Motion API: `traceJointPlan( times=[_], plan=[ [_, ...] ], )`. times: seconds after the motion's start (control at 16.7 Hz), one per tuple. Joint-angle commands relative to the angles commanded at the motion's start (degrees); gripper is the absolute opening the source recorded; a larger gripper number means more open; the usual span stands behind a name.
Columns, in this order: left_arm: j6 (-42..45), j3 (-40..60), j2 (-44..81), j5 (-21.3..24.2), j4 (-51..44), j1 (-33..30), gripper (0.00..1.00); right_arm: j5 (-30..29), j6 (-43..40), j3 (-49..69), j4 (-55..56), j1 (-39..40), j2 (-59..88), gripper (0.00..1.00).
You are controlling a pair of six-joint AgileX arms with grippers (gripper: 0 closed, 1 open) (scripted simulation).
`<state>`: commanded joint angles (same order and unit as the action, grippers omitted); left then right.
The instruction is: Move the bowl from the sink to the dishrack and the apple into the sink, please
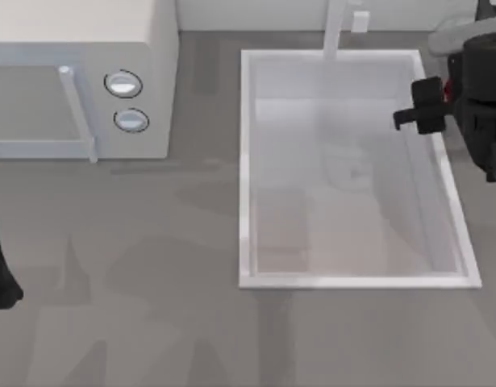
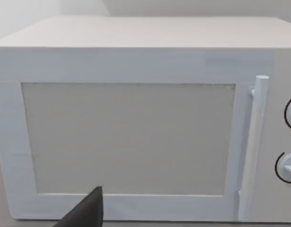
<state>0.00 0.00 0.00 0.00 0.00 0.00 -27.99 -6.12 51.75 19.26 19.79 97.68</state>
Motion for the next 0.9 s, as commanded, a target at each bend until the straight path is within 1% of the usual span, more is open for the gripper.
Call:
traceJointPlan(
  times=[0.12, 0.24, 0.42, 0.6, 0.9],
  plan=[
    [0.0, 0.0, 0.0, 0.0, 0.0, 0.0, 1.0, -3.47, 2.1, -3.56, 10.9, 5.51, -1.24, 0.0],
    [0.0, 0.0, 0.0, 0.0, 0.0, 0.0, 1.0, -6.44, 4.06, -6.58, 19.57, 10.3, -2.68, 0.0],
    [0.0, 0.0, 0.0, 0.0, 0.0, 0.0, 1.0, -9.57, 6.31, -9.82, 28.11, 15.46, -4.8, 0.0],
    [0.0, 0.0, 0.0, 0.0, 0.0, 0.0, 1.0, -10.77, 7.27, -11.16, 31.21, 17.46, -5.91, 0.0],
    [0.0, 0.0, 0.0, 0.0, 0.0, 0.0, 1.0, -10.61, 7.34, -10.97, 31.18, 17.24, -5.52, 0.0]
  ],
)
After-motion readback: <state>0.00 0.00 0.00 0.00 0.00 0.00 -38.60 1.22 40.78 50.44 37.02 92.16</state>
